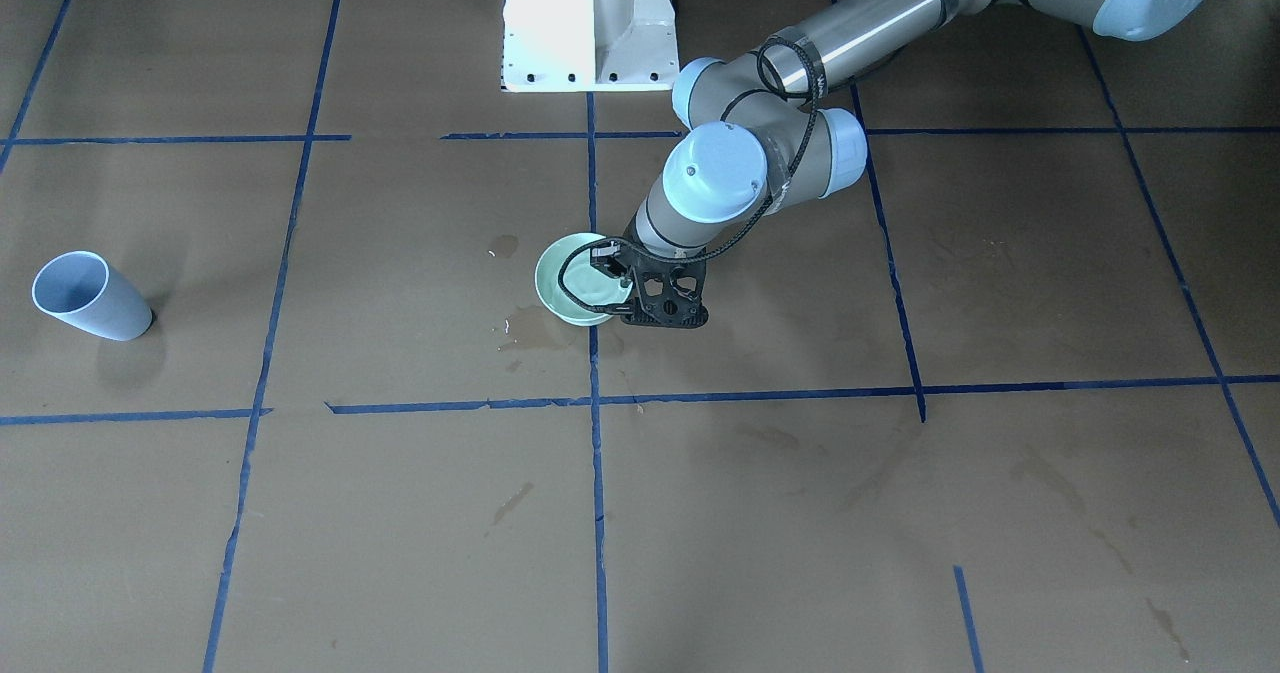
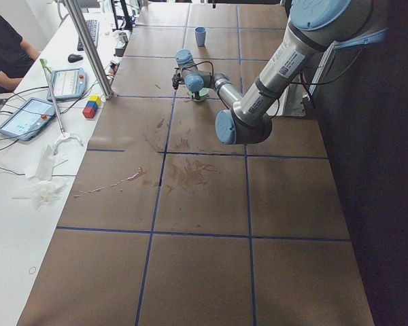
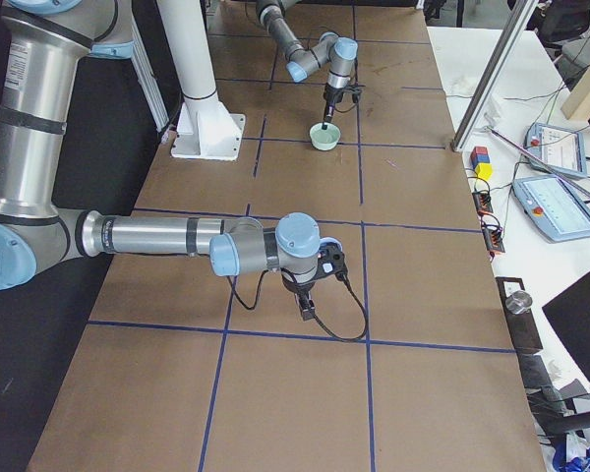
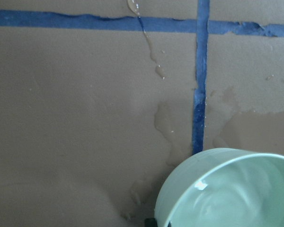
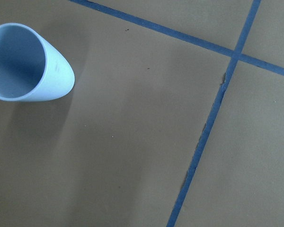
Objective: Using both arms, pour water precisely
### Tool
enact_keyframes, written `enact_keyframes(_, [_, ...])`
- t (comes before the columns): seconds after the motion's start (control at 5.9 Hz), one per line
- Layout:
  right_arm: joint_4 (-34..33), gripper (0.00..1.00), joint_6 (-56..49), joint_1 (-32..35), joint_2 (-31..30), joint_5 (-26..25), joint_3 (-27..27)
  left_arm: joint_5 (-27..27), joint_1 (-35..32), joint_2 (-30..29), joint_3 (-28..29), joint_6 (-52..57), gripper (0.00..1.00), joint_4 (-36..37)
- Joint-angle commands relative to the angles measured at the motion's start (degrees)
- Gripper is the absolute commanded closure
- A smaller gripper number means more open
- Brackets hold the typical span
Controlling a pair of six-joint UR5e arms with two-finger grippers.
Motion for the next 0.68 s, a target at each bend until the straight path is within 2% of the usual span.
enact_keyframes(0.0, [0.00,0.00,0.00,0.00,0.00,0.01,0.00,-0.08,0.34,0.25,0.02,0.09,0.73,-0.37])
enact_keyframes(0.17, [0.09,0.00,0.26,0.00,0.09,0.01,0.18,-0.08,0.34,0.69,-0.33,0.18,0.59,-0.37])
enact_keyframes(0.34, [0.09,0.00,3.05,-0.09,0.09,-0.26,2.27,-0.08,-0.44,1.39,-1.98,0.00,0.51,-1.41])
enact_keyframes(0.51, [0.00,0.00,10.65,-0.96,0.01,0.00,5.33,-0.08,-1.76,3.22,-6.26,-0.09,0.30,-1.34])
